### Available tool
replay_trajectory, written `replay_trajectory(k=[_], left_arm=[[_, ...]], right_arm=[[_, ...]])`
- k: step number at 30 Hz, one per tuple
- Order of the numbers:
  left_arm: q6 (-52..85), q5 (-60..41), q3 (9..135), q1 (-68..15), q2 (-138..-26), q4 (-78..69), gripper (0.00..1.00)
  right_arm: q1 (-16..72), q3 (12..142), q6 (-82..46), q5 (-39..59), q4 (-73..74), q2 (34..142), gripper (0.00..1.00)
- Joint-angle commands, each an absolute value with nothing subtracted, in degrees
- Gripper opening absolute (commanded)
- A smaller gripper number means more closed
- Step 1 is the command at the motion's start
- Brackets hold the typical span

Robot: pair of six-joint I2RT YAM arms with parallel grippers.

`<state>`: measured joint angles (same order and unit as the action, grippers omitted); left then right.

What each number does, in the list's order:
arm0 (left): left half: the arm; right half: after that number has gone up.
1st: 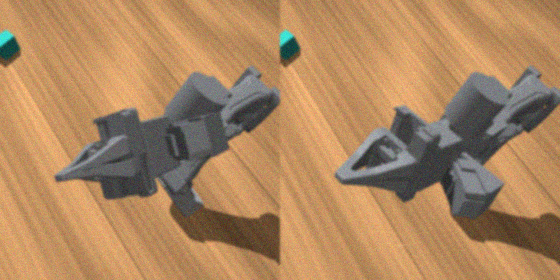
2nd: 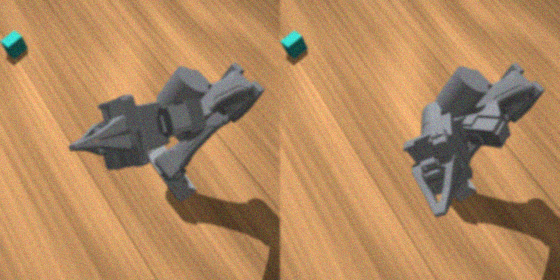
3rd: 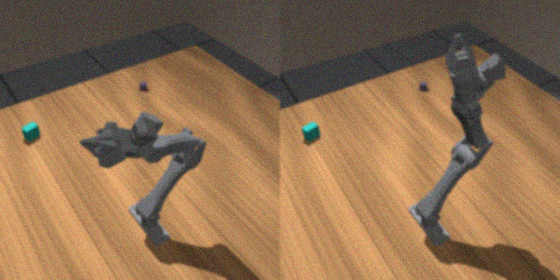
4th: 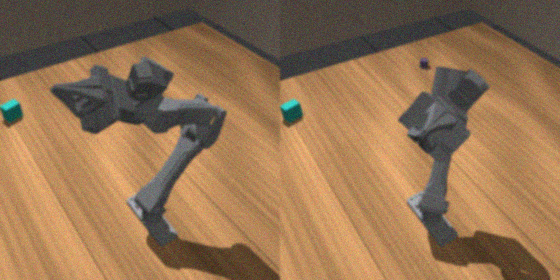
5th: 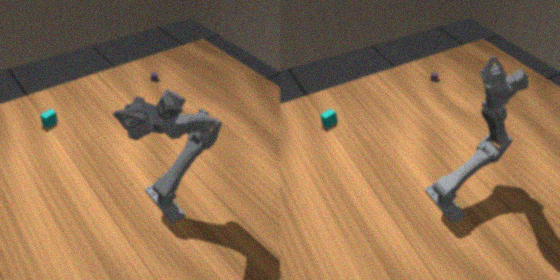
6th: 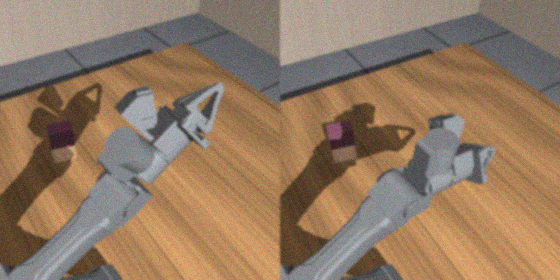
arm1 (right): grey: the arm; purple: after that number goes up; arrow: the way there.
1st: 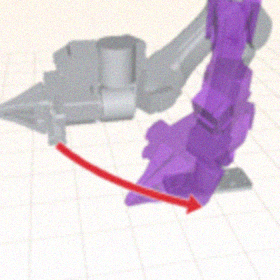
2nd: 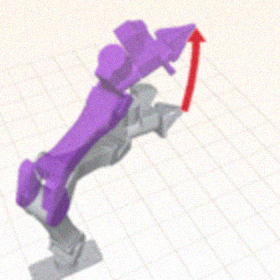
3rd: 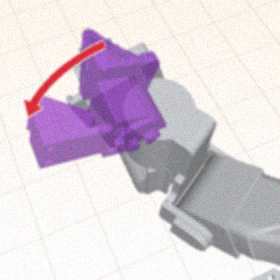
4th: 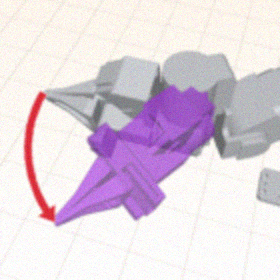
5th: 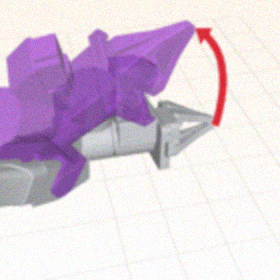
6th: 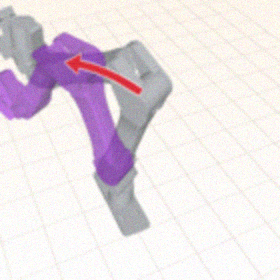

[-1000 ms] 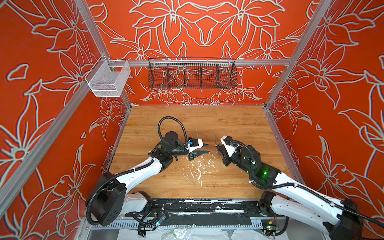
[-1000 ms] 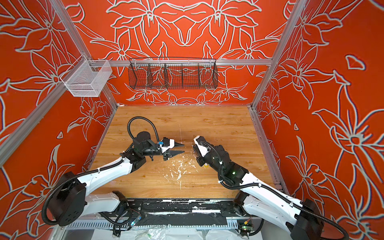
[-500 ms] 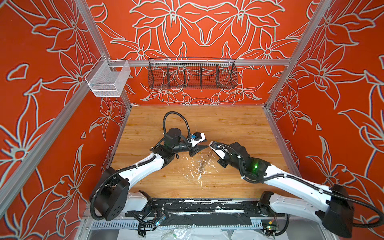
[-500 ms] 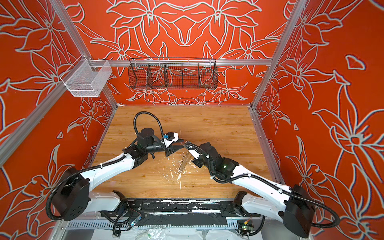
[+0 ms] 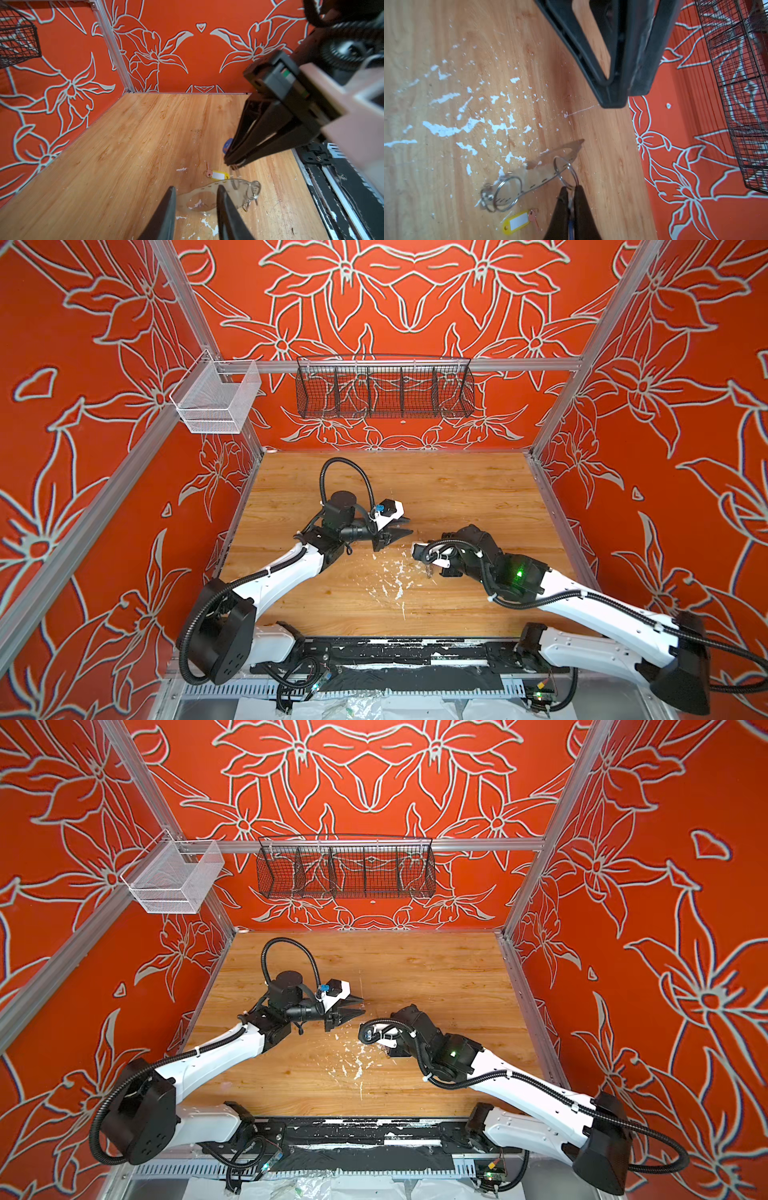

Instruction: Put the keys on the keyring

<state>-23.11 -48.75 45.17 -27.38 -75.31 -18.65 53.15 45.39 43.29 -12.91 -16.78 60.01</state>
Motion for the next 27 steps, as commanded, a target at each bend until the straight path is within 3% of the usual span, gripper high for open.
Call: replay_trajectory(k=[1,10,27], left_arm=[[-25.0,-54.1,47.2,-27.3,-74.8,-15.6,0.33],[-31.6,-55.3,51.8,-29.4,-78.0,-6.9,0.34],[-35.8,-52.6,58.8,-33.4,-82.9,4.5,0.37]], right_arm=[[54.0,47.1,46.7,-15.5,-16.1,62.2,0.00],[54.1,38.4,47.8,-19.8,-0.6,58.6,0.00],[54.3,35.2,45.1,-21.2,2.8,54.0,0.00]])
